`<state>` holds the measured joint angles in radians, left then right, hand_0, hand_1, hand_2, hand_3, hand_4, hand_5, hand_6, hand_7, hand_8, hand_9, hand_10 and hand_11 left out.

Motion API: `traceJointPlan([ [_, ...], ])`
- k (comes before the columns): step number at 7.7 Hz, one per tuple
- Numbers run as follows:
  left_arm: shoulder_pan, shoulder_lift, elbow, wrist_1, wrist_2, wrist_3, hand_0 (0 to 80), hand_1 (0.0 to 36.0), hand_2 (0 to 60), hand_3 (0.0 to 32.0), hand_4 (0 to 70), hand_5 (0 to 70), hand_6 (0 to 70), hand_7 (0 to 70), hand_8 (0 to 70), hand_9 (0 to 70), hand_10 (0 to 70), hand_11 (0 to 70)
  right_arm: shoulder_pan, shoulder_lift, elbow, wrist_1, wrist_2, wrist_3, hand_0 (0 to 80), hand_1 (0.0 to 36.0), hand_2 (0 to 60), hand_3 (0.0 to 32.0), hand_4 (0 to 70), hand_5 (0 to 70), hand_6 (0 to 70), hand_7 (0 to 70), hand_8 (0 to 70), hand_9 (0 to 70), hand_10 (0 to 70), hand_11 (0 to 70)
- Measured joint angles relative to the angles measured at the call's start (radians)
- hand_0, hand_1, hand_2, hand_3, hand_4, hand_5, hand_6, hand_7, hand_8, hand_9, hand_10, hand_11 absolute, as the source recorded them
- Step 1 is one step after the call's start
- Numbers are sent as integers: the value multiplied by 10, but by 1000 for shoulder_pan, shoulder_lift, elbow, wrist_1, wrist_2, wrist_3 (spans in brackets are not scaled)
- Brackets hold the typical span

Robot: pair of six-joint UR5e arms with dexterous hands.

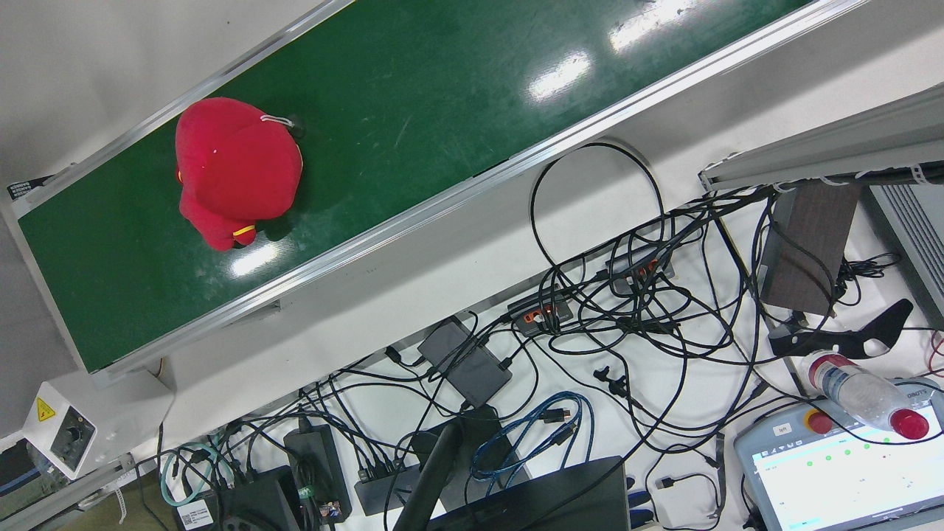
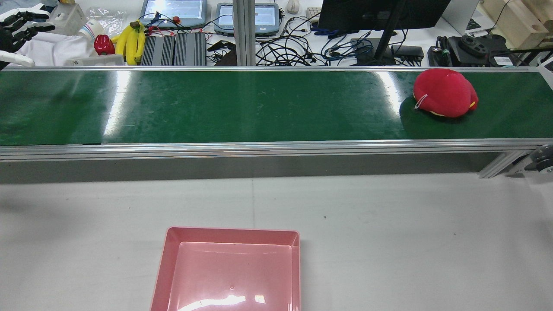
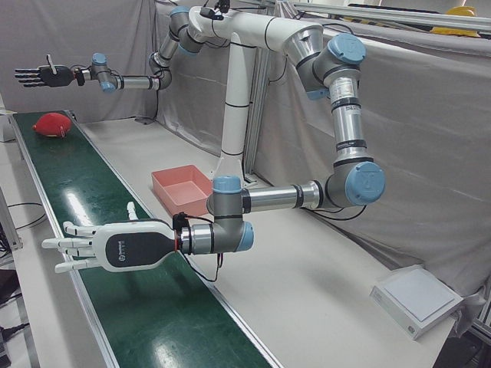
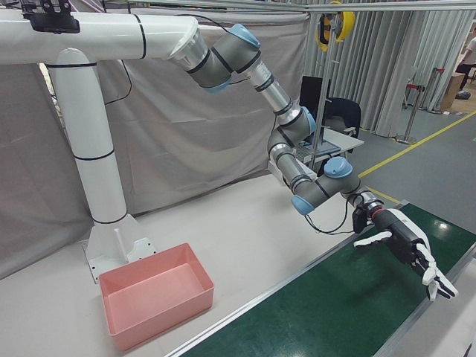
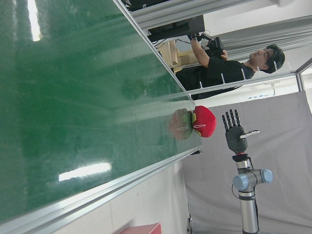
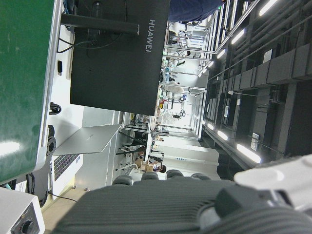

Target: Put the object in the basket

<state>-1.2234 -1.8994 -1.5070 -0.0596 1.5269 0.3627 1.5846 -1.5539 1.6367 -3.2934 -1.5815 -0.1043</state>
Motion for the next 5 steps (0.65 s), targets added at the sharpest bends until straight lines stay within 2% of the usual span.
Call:
traceJointPlan([
  [5, -11, 2, -11, -8, 20, -9, 578, 180, 0, 0, 130, 300, 60, 43, 129, 197, 0, 0, 0, 0, 0, 0, 0, 0, 0, 0, 0, 0, 0, 0, 0, 0, 0, 0, 0, 0],
])
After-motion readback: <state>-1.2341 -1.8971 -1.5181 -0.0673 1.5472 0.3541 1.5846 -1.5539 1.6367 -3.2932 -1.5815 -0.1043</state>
